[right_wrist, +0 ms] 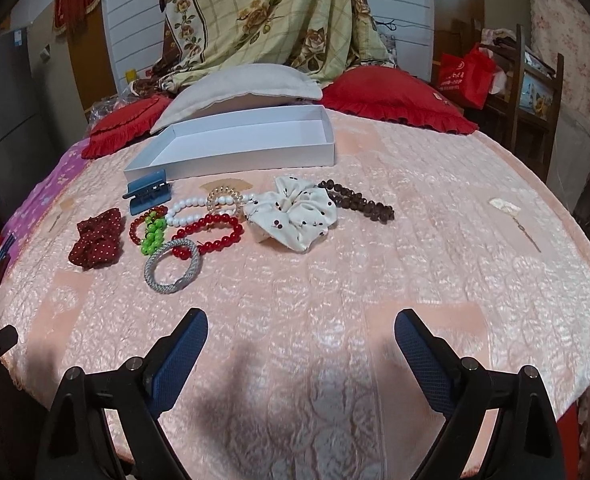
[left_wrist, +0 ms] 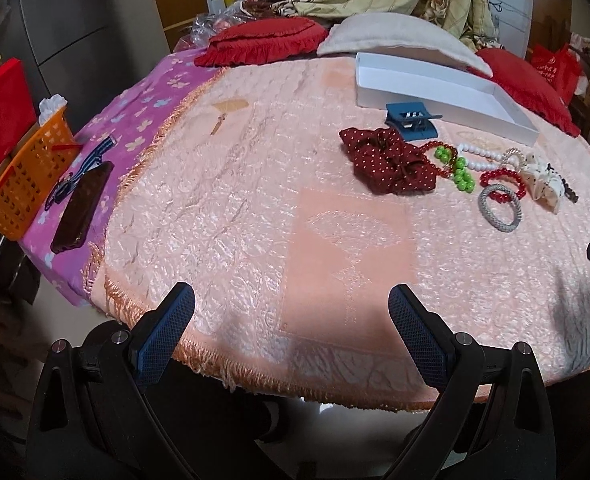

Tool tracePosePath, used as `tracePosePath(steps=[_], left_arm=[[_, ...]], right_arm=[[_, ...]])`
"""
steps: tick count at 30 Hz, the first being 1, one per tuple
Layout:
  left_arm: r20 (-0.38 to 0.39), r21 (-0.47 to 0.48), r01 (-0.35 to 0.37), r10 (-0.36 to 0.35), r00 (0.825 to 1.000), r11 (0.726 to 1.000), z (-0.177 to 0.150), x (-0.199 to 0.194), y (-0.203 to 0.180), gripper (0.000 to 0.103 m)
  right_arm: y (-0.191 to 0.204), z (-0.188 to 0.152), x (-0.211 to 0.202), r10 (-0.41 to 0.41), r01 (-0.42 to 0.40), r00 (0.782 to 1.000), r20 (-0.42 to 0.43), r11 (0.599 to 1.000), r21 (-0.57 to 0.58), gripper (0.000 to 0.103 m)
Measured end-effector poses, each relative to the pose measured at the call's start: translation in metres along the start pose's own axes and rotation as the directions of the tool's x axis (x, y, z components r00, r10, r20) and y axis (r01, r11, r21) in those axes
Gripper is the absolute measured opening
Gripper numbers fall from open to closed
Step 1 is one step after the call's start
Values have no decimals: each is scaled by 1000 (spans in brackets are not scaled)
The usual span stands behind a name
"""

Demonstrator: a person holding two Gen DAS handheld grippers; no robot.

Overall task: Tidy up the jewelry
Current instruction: 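Move both tools toward the jewelry scattered beside the white tray, then grasp the dark red polka-dot scrunchie with left tool while right grasps white scrunchie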

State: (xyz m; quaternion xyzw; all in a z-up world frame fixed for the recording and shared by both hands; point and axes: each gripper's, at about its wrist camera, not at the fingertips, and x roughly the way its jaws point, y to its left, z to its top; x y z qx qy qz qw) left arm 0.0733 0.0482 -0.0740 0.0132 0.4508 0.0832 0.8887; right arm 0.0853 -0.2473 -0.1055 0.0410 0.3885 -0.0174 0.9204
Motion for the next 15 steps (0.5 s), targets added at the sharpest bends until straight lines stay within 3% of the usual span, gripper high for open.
tracePosePath(steps=[9, 12, 14, 15], left_arm=[[17, -42, 51, -50, 999, 998, 35, 7, 13, 98], [-5, -79, 106, -107, 994, 991, 56, 17, 19, 98], [-19, -112, 146, -149, 989, 983, 70, 27, 20, 98], [-25, -120, 162, -166, 986, 979, 75, 31, 20, 98]], right_arm=[[-27, 17, 18, 27, -25, 999, -21, 996, 89, 93], [-35, 26, 23, 62, -59, 998, -21, 992, 111, 93], [-37, 32, 29, 95, -91, 995, -25, 989, 121, 88], [-38, 35, 33, 117, -112, 993, -34, 986, 126, 80]])
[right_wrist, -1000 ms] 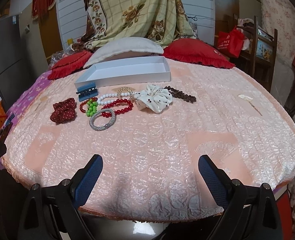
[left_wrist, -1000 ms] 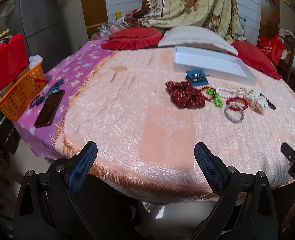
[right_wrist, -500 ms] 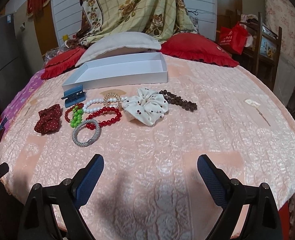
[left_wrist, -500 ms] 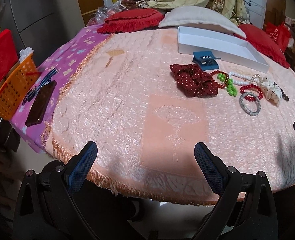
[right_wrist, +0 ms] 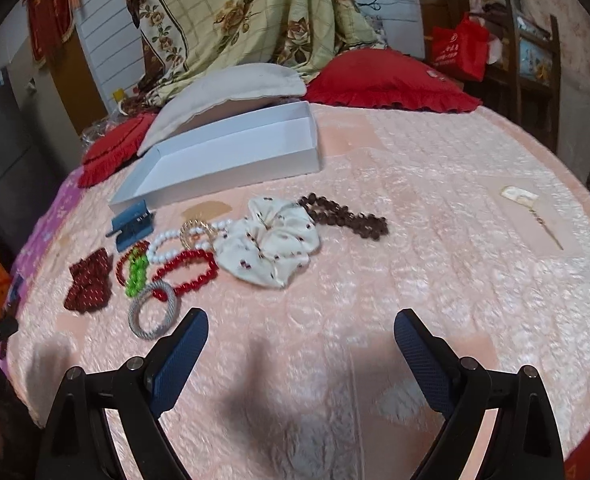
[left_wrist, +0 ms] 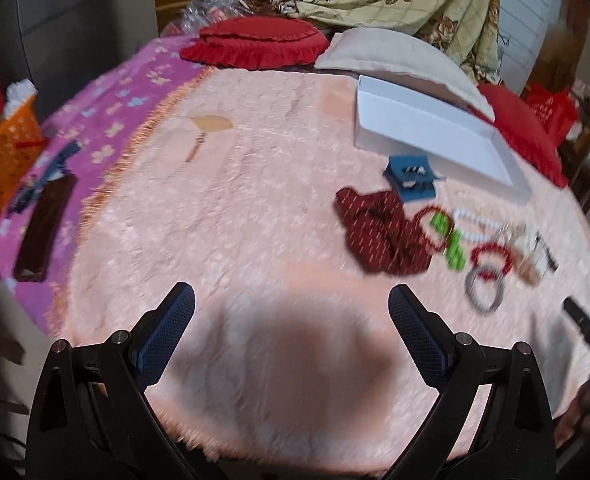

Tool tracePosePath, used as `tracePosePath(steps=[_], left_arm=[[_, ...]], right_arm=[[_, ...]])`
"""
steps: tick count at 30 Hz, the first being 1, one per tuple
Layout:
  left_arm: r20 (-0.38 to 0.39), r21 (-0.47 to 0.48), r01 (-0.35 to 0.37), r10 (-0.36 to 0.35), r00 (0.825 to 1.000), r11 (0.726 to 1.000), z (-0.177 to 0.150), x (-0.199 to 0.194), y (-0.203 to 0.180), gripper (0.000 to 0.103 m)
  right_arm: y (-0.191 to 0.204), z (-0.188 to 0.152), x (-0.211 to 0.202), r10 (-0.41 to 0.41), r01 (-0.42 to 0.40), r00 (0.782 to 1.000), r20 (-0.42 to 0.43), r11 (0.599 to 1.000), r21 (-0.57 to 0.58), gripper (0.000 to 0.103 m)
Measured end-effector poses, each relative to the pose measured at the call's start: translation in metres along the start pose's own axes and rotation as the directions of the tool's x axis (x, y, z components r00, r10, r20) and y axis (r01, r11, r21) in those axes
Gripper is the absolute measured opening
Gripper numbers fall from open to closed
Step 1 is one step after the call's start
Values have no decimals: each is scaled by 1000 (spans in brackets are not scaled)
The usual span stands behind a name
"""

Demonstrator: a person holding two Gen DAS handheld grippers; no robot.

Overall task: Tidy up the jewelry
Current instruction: 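Grasp the dark red polka-dot scrunchie with left tool while right grasps white scrunchie, then carry both scrunchies into the white tray and open both tools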

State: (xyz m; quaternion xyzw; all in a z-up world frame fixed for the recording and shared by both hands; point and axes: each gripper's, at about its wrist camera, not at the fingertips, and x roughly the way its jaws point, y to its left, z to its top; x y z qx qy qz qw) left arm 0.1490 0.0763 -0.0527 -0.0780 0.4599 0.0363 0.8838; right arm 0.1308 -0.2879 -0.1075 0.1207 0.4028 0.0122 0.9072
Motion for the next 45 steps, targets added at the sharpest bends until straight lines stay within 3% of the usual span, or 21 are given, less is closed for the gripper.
tracePosePath(steps=[1, 5, 14, 18, 20, 21, 22, 23, 25, 30, 38, 42, 45], left_arm=[[-12, -7, 22, -22, 1000, 1000, 6, 7, -1, 98], [-39, -16, 87, -87, 995, 996, 25, 31, -6, 98], [-112, -34, 197, -200, 973, 980, 46, 88, -19, 98], [-129, 8, 196, -194, 973, 981, 48, 103, -31, 97], [-147, 34, 187, -180, 973, 982, 46, 110, -38, 84], [-133, 55, 159, -150, 980, 986, 46, 110, -41, 69], [-124, 78, 139, -129, 984, 987, 45, 109, -45, 39], [-130, 97, 139, -126, 983, 986, 45, 109, -48, 30], [-144, 105, 153, -137, 980, 983, 45, 107, -51, 14], [-112, 105, 180, -168, 979, 978, 50, 72, -47, 12], [-30, 147, 242, -240, 970, 959, 71, 8, -46, 12], [-26, 156, 273, -272, 962, 949, 85, -3, -51, 12], [-26, 162, 261, -260, 965, 952, 102, 3, -55, 12]], right_arm=[[0, 3, 5, 21, -21, 1000, -16, 1000, 4, 75], [-1, 16, 24, 90, -89, 995, -37, 995, 35, 74], [-13, 34, 65, 117, -106, 989, -91, 987, 121, 74], [-8, 37, 73, 108, -99, 990, -89, 990, 101, 74], [-3, 38, 76, 106, -99, 990, -91, 992, 82, 72], [-1, 38, 77, 110, -103, 989, -94, 992, 72, 56], [2, 38, 79, 108, -102, 988, -109, 993, 61, 41], [2, 38, 79, 103, -97, 989, -110, 994, 57, 38], [2, 38, 79, 136, -128, 983, -119, 989, 73, 14], [7, 41, 59, 169, -163, 980, -101, 985, 60, 10], [34, 61, -1, 220, -221, 975, -24, 972, -73, 9], [44, 79, -20, 255, -253, 967, 8, 961, -111, 9], [47, 101, -13, 265, -263, 964, 3, 959, -102, 9]])
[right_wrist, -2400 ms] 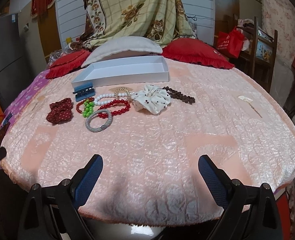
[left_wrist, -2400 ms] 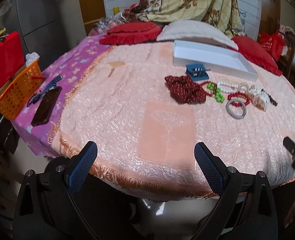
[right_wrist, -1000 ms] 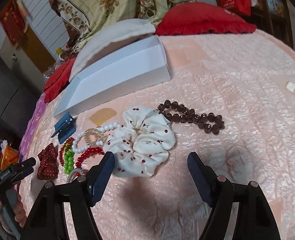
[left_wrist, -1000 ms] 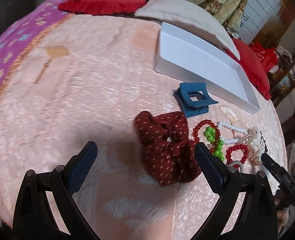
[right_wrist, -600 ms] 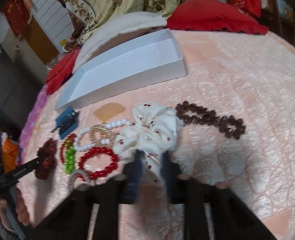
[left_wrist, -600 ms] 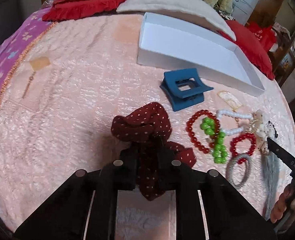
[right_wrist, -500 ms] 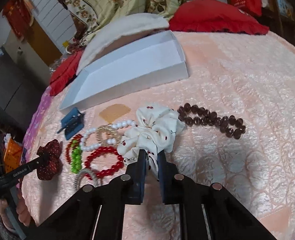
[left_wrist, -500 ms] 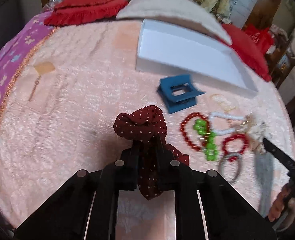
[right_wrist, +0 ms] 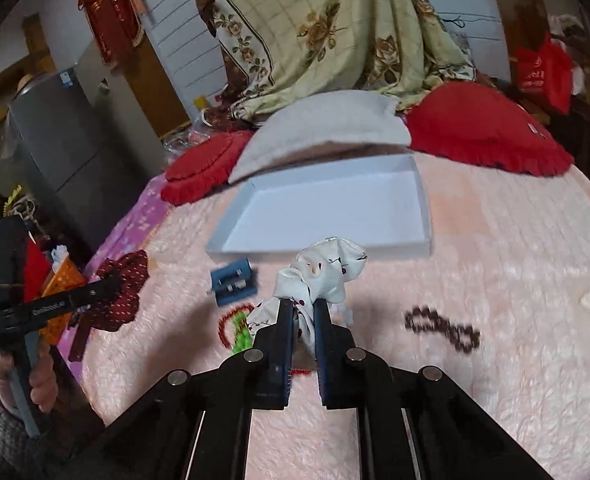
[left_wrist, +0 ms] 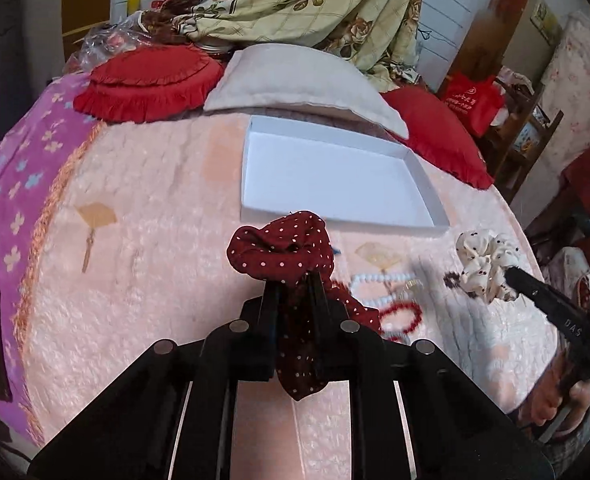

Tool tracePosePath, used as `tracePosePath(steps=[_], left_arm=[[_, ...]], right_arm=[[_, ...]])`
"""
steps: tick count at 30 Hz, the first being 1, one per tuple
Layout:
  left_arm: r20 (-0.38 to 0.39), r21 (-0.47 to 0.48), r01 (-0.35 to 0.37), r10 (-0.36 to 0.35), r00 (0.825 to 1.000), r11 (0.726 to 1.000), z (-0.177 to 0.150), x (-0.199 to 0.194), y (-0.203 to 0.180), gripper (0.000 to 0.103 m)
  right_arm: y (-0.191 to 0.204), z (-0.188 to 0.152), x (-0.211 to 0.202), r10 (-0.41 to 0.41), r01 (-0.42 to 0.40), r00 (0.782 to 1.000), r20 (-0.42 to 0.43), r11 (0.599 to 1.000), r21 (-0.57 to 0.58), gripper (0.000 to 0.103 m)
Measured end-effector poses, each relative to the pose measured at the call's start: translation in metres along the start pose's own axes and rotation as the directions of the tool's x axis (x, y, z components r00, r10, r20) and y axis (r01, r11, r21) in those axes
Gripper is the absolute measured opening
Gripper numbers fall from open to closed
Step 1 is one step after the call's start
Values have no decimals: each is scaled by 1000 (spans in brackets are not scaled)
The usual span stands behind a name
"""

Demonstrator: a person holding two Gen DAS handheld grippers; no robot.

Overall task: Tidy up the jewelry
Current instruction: 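Carry both scrunchies into the white tray and open both tools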

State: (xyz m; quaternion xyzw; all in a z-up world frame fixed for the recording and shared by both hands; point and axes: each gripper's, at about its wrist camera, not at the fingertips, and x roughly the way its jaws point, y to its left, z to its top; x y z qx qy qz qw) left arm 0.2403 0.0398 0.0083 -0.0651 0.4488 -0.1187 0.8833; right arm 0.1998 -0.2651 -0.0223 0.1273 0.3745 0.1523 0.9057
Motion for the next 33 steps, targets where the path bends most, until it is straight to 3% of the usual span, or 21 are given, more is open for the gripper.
tracePosePath(steps=[6, 14, 21, 24, 26, 28, 33], left_arm=[[-17, -6, -32, 32, 999, 999, 52, 42, 6, 12], [-47, 17, -101, 101, 994, 995, 135, 140, 8, 12], [-92, 3, -158, 157, 983, 987, 165, 220, 15, 13], [-108, 7, -173, 173, 979, 985, 169, 241, 21, 20], [-114, 4, -176, 175, 978, 984, 170, 247, 24, 25], [-121, -18, -153, 150, 981, 988, 172, 249, 30, 39], [-116, -94, -80, 69, 991, 992, 174, 233, 43, 43]], right_arm=[[-26, 53, 45, -30, 33, 999, -29, 996, 78, 9], [-63, 124, 131, -48, 56, 997, -66, 991, 123, 9], [-98, 144, 202, -112, 127, 985, -133, 985, 113, 9], [-113, 146, 219, -147, 167, 976, -163, 979, 119, 9], [-121, 146, 225, -161, 187, 969, -185, 974, 127, 16], [-124, 145, 225, -173, 198, 966, -191, 972, 123, 48], [-123, 146, 205, -184, 204, 970, -158, 972, 121, 50]])
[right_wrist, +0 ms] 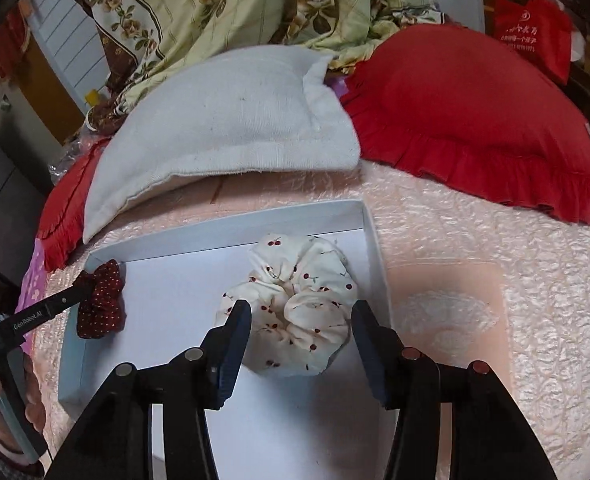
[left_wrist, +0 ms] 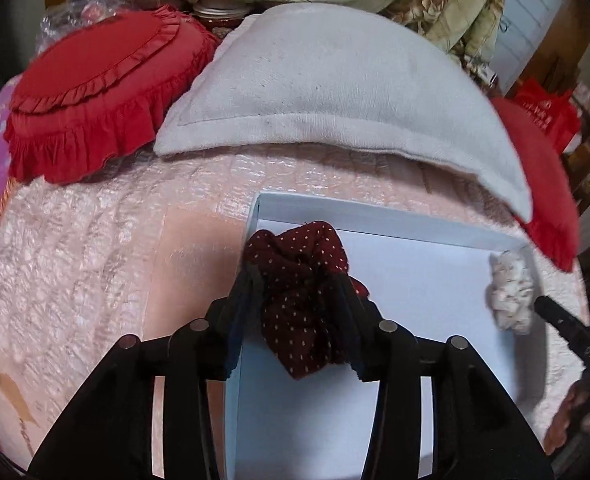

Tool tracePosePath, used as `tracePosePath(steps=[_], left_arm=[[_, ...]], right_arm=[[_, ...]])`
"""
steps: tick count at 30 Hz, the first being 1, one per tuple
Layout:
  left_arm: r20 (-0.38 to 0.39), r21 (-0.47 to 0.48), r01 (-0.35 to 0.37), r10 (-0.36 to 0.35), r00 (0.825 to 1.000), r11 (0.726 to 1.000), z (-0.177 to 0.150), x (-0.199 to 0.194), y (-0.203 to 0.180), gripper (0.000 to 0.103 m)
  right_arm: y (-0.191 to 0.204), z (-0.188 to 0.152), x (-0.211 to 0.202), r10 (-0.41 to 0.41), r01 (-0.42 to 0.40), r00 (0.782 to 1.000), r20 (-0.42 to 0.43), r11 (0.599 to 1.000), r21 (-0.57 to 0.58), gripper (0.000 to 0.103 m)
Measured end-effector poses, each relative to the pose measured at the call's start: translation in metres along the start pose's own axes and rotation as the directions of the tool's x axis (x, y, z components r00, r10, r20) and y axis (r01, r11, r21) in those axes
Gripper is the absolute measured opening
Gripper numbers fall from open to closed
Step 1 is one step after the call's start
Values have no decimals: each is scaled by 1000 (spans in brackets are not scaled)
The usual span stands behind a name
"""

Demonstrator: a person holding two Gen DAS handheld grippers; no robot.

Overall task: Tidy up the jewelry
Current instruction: 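Carry both scrunchies into the white tray and open both tools, then move left tool to the blue hair clip while right moves to brown bead bracelet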

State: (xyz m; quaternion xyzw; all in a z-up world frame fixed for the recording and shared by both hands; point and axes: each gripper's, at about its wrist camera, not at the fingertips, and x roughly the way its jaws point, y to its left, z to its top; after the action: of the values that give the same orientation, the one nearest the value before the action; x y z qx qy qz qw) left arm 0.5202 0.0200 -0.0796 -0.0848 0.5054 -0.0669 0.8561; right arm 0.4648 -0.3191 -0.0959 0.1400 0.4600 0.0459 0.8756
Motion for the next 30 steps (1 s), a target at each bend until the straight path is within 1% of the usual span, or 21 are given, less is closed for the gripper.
tracePosePath(steps=[2, 4, 5, 6, 7, 8, 9, 11, 13, 14, 16, 17, 18, 19, 20, 21, 22, 23, 24, 26, 30], left_arm=[[8, -20, 24, -24, 1000, 1000, -3, -14, 4, 46], [22, -31, 28, -28, 999, 999, -8, -30, 9, 52], [35, -37, 15, -14, 999, 999, -13, -38, 13, 55], [47, -45, -12, 15, 999, 999, -19, -46, 17, 58], [56, -52, -48, 51, 997, 997, -26, -51, 21, 60], [63, -58, -92, 95, 993, 994, -34, -54, 27, 60], [63, -62, -111, 114, 991, 992, -40, -55, 32, 60], [26, -78, -114, 117, 993, 990, -56, -48, 43, 60], [-17, -108, -76, 75, 997, 991, -69, -41, 50, 60], [-23, -120, -54, 51, 998, 991, -75, -40, 53, 60], [-33, -161, 22, -28, 999, 987, -83, -36, 57, 60], [-40, -174, 38, -45, 998, 984, -86, -35, 58, 60], [-52, -185, 42, -52, 997, 982, -88, -31, 57, 60], [-60, -186, 42, -54, 997, 982, -90, -29, 55, 59], [-61, -165, 25, -35, 998, 986, -93, -27, 48, 59], [-58, -136, 2, -10, 998, 991, -94, -28, 42, 51], [-73, -103, -15, 8, 997, 995, -95, -26, 36, 35], [-77, -67, -41, 36, 996, 997, -96, -26, 31, 28], [-89, -41, -52, 48, 995, 998, -97, -25, 25, 14], [-100, -38, -41, 37, 994, 998, -104, -28, 22, 13], [-81, -27, -83, 81, 993, 996, -118, -37, 18, 13]], right_arm=[[-1, -5, -14, -6, 7, 1000, 14, 1000, -3, 50], [1, -13, -28, -27, 27, 999, 26, 999, -20, 51], [2, -19, -34, -42, 43, 999, 30, 999, -30, 51], [1, -25, -39, -58, 59, 998, 33, 998, -38, 54], [0, -33, -43, -80, 82, 996, 36, 996, -47, 58], [0, -40, -44, -98, 100, 995, 37, 994, -53, 60], [-1, -46, -45, -110, 112, 993, 34, 992, -58, 61], [-6, -61, -41, -117, 117, 993, 5, 992, -53, 61], [-10, -71, -37, -116, 115, 993, -15, 993, -39, 61], [-11, -72, -36, -121, 120, 993, -16, 992, -36, 60], [-12, -77, -32, -123, 122, 992, -19, 992, -30, 48], [-13, -79, -28, -119, 118, 992, -34, 993, -25, 46], [-14, -79, -26, -117, 116, 992, -43, 993, -17, 44], [-16, -80, -23, -109, 109, 993, -55, 994, -6, 38], [-16, -82, -22, -103, 103, 993, -63, 995, -2, 34], [-17, -83, -19, -99, 99, 992, -76, 995, 0, 31], [-17, -84, -20, -100, 100, 992, -71, 995, -1, 31], [-17, -84, -20, -100, 100, 992, -72, 995, -3, 31], [-16, -84, -20, -99, 99, 992, -76, 995, -7, 31], [-15, -86, -20, -100, 99, 992, -82, 995, -9, 30], [-9, -95, -24, -100, 98, 991, -88, 995, -32, 30]])
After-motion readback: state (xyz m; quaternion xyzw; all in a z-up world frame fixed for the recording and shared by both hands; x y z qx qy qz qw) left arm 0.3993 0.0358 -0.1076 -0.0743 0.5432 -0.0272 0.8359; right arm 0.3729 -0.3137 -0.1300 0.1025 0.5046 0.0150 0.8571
